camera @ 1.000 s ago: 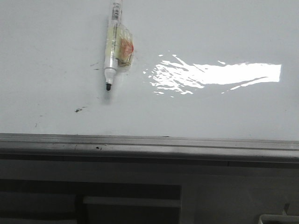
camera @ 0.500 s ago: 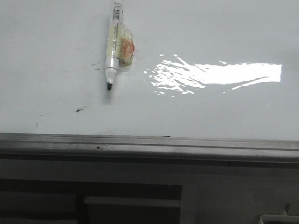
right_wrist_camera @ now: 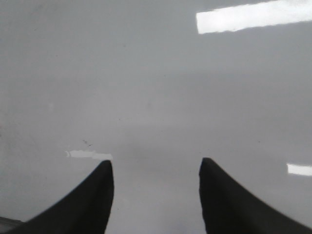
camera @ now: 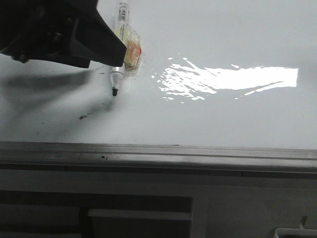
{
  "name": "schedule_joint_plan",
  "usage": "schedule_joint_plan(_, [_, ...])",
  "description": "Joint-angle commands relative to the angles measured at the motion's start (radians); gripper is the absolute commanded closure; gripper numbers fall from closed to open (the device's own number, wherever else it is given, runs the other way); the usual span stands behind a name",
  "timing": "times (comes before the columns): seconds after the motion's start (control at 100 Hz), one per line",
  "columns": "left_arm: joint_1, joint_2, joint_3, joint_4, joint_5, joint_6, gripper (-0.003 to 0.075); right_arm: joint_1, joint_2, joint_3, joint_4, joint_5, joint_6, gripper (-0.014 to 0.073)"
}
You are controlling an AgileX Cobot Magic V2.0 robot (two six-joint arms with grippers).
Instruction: Write number 5 on whiteboard
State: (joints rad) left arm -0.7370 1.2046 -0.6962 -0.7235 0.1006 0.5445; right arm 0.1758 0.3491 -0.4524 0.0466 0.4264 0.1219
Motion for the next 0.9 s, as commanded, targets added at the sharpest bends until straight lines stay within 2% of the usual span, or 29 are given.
schedule_joint_plan(0.0, [-0.008,0.021,-0.053,-0.016,-0.065,0.000,0.0332,0.020,0.016,-0.036,-0.010,-0.073,-0.013,0.0239])
schedule_joint_plan(0.11, [-0.008,0.067,-0.063,-0.016,-0.069,-0.002,0.0356,0.039,0.016,-0.036,-0.010,-0.073,-0.013,0.0239])
schedule_joint_plan(0.18, [-0.008,0.083,-0.063,-0.016,-0.073,-0.002,0.0430,0.048,0.016,-0.036,-0.010,-0.073,-0.013,0.0239])
schedule_joint_plan(0.25, [-0.008,0.090,-0.063,-0.016,-0.071,-0.002,0.0558,0.055,0.016,-0.036,-0.010,-0.073,-0.013,0.0239])
schedule_joint_plan(0.33, [-0.008,0.090,-0.063,-0.016,-0.071,-0.002,0.0742,0.066,0.016,-0.038,-0.010,-0.073,-0.013,0.0239])
schedule_joint_plan(0.44, [-0.014,0.074,-0.063,0.008,-0.039,0.001,0.0741,0.108,0.023,-0.043,-0.005,-0.068,-0.021,0.0239])
schedule_joint_plan(0.51, [-0.036,0.051,-0.063,0.090,0.008,0.017,0.0741,0.156,0.041,-0.060,0.015,-0.031,-0.094,0.0239])
schedule_joint_plan(0.71, [-0.169,-0.020,-0.063,0.303,0.159,0.282,0.0741,0.346,0.163,-0.121,0.171,0.073,-0.418,0.0239])
schedule_joint_plan(0.8, [-0.224,-0.030,-0.063,0.328,0.204,0.378,0.0740,0.439,0.228,-0.136,0.178,0.075,-0.457,0.0239])
schedule_joint_plan(0.89, [-0.257,-0.030,-0.063,0.328,0.192,0.393,0.0741,0.529,0.287,-0.151,0.178,0.053,-0.469,0.0237])
